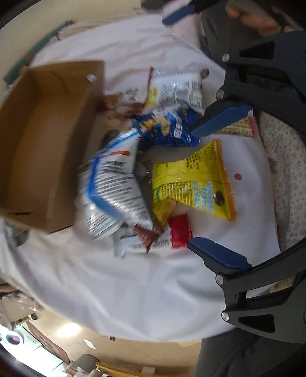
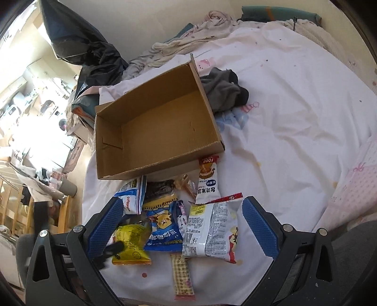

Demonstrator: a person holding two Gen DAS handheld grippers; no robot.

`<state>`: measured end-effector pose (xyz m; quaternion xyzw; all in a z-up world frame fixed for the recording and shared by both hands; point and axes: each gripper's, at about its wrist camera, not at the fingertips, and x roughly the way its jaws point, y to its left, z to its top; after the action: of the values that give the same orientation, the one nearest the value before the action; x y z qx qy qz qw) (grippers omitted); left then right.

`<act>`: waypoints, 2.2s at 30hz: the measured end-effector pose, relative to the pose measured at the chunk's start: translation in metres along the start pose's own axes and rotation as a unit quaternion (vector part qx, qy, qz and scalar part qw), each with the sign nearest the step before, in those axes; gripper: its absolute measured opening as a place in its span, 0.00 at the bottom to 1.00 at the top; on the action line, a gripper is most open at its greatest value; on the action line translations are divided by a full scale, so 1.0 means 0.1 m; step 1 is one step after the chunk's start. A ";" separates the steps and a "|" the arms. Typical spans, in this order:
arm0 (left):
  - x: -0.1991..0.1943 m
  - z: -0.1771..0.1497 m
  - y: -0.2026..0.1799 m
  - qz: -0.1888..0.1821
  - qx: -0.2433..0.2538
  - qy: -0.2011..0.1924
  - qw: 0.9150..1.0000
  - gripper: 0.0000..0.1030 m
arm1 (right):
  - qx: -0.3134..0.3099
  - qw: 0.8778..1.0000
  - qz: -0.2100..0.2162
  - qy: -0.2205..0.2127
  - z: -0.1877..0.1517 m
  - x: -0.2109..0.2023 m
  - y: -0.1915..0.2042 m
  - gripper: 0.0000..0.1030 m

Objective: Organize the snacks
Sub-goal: 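Grasp the yellow chip bag with the left tool while the right tool grasps the white-and-red packet, then lower both held packets into the cardboard box and open both tools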

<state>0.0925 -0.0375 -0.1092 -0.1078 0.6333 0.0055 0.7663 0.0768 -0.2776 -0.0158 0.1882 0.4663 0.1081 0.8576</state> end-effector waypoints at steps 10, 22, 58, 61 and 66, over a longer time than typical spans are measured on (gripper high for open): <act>0.28 -0.07 -0.10 0.037 0.009 0.036 0.999 0.38 | 0.012 1.000 -0.004 -0.001 0.02 0.00 -0.07 1.00; -0.78 -0.39 0.12 -0.005 0.020 -0.035 0.999 0.35 | 0.060 0.990 -0.047 0.119 -0.04 0.48 -0.30 1.00; -1.02 0.82 0.25 0.000 0.004 -0.131 0.991 0.35 | 0.051 0.996 0.063 0.041 0.71 0.15 -0.10 0.03; -0.99 0.95 0.19 -0.004 0.007 -0.131 0.991 0.35 | 0.045 0.996 0.072 0.026 0.92 0.18 -0.04 0.03; -0.96 1.17 0.07 -0.005 0.022 -0.143 0.989 0.35 | 0.036 0.996 0.083 0.013 1.22 0.38 0.07 0.03</act>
<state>0.1859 0.0014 0.0039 -0.0924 0.5165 0.0029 0.8513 0.1994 -0.2850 0.0185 0.2558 0.4639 0.1643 0.8321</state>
